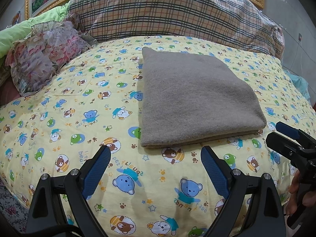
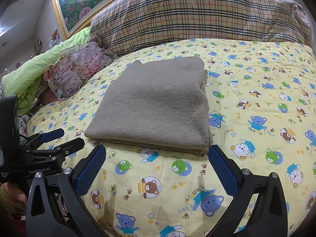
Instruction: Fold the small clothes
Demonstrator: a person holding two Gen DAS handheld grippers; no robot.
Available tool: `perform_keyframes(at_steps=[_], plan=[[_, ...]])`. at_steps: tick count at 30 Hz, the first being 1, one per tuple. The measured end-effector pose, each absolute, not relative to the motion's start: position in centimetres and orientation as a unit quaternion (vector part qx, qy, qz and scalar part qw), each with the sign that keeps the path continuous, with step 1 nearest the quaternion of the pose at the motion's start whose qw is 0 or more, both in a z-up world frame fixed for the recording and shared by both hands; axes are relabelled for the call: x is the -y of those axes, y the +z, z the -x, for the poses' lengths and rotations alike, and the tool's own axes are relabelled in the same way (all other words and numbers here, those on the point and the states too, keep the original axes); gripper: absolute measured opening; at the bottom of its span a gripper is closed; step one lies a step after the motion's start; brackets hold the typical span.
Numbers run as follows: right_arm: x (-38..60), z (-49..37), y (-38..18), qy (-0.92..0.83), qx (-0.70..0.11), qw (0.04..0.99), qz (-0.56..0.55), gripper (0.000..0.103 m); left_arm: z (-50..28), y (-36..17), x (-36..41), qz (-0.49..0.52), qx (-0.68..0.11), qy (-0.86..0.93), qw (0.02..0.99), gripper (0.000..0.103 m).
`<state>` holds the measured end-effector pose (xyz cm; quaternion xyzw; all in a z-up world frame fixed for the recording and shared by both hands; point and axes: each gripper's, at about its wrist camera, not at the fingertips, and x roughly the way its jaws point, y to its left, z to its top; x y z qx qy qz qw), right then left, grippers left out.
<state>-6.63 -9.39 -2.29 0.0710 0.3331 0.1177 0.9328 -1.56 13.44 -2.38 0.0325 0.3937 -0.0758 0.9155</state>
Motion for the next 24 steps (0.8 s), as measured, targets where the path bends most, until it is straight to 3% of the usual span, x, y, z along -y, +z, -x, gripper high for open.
perform_keyframes(at_steps=[24], plan=[[10.01,5.86,-2.32,0.124,-0.348,0.926,-0.079,0.103,1.21,-2.32,-13.17,-0.036,-0.399,-0.082,0.913,0.093]])
